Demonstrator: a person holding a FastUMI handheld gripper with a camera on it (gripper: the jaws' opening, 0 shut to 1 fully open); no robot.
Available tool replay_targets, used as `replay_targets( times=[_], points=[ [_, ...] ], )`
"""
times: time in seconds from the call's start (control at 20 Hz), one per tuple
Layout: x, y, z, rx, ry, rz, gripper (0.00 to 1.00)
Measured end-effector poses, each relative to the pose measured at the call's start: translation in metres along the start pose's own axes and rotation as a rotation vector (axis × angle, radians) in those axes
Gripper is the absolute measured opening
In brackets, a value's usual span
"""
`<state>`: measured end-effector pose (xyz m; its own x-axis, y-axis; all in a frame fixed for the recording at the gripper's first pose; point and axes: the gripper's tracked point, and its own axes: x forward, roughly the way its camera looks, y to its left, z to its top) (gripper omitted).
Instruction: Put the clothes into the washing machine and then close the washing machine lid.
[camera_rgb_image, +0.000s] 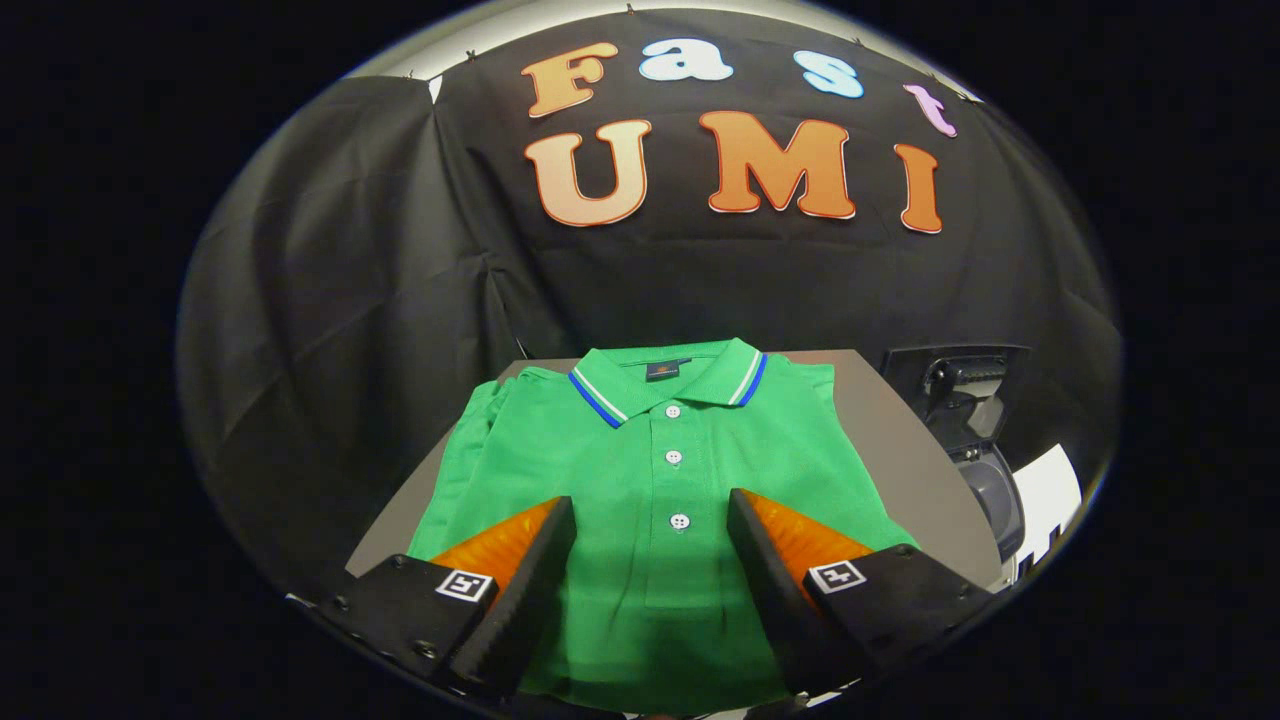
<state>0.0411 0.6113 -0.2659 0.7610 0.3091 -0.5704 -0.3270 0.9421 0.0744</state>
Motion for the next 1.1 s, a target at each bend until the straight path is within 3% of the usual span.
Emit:
replay_targets(
  times=[0.35,0.45,0.5,0.6,0.85,0.95,1.1],
  points=[
    [-0.001,0.001,-0.002,-0.046,-0.023,0.030,0.92],
    [-0.001,0.001,-0.002,-0.041,-0.017,0.044,0.80],
    [-0.002,0.003,-0.005,-0.049,-0.001,0.067,0.80],
    [0.001,0.009,-0.001,-0.016,-0.025,0.120,0.47],
    [-0.005,0.006,0.003,0.023,-0.048,0.163,0.11],
    [-0.006,0.005,0.007,-0.032,-0.094,0.167,0.10],
    [-0.020,0.002,0.024,0.004,-0.167,0.177,0.10]
  ],
)
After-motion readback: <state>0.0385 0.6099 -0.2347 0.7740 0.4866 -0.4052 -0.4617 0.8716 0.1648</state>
